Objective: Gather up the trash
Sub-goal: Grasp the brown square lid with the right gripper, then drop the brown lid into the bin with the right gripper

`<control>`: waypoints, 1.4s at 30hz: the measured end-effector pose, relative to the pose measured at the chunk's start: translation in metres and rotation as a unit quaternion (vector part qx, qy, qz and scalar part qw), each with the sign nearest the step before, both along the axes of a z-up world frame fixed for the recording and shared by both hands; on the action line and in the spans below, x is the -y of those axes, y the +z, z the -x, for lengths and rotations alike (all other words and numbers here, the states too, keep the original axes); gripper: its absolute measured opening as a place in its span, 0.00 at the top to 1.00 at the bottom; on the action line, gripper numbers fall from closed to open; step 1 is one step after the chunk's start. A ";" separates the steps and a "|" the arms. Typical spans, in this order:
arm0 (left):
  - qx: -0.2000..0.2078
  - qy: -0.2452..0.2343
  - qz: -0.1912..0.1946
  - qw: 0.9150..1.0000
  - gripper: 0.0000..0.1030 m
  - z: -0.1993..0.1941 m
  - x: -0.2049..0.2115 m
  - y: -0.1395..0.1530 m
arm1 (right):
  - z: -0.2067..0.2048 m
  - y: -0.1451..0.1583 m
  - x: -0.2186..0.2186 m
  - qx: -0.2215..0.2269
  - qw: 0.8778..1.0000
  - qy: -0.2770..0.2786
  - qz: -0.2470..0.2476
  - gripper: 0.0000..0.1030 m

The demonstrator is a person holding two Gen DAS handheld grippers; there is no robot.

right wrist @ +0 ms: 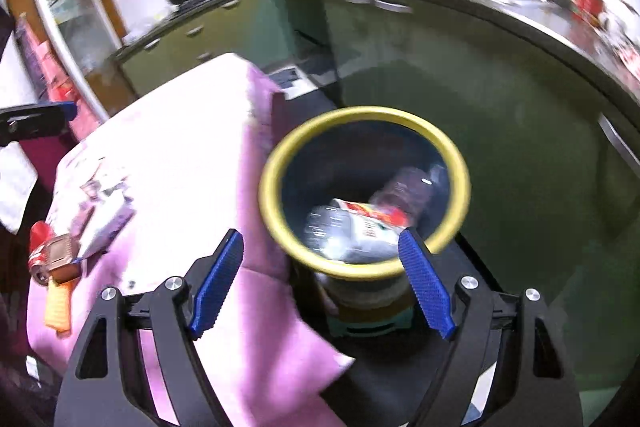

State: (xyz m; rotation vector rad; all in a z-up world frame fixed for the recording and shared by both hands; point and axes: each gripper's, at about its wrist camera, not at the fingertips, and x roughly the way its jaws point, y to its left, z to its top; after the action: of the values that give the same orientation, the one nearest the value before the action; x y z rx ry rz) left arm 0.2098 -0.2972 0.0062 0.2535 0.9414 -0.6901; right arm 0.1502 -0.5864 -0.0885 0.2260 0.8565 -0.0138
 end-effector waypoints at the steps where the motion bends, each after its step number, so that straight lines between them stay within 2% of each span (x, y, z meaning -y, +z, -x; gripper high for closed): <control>1: 0.013 0.018 0.005 1.000 0.14 0.006 -0.020 0.003 | -0.001 0.002 -0.009 0.002 1.000 0.011 0.002 0.23; 6: 0.067 0.120 0.018 0.990 0.10 0.029 -0.105 0.007 | -0.017 0.009 -0.082 0.007 0.994 0.111 0.006 0.23; 12: 0.043 0.188 0.043 0.980 0.10 0.045 -0.180 -0.011 | -0.052 0.003 -0.158 -0.025 0.976 0.216 -0.019 0.23; 17: 0.048 0.233 0.043 0.970 0.10 0.054 -0.220 -0.018 | -0.055 0.007 -0.232 -0.025 0.948 0.315 -0.027 0.23; 22: 0.063 0.264 0.053 0.961 0.10 0.059 -0.252 -0.013 | -0.056 -0.004 -0.292 -0.057 0.916 0.393 -0.060 0.23; 28: 0.066 0.266 0.054 0.960 0.10 0.064 -0.262 -0.013 | -0.082 -0.025 -0.328 -0.096 0.901 0.417 -0.070 0.24; 32: 0.063 0.266 0.054 0.961 0.10 0.064 -0.263 -0.014 | -0.093 -0.038 -0.339 -0.126 0.897 0.418 -0.071 0.25; 36: 0.061 0.266 0.050 0.961 0.10 0.063 -0.264 -0.016 | -0.097 -0.047 -0.339 -0.145 0.893 0.418 -0.083 0.40; 42: 0.056 0.265 0.045 0.962 0.10 0.061 -0.260 -0.018 | -0.097 -0.050 -0.338 -0.147 0.891 0.419 -0.097 0.42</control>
State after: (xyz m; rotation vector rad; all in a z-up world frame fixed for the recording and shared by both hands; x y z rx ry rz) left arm 0.1489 -0.0375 -0.0114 -0.0455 0.8187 -0.2201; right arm 0.2471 -0.2486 -0.1384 0.0228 1.2042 0.8715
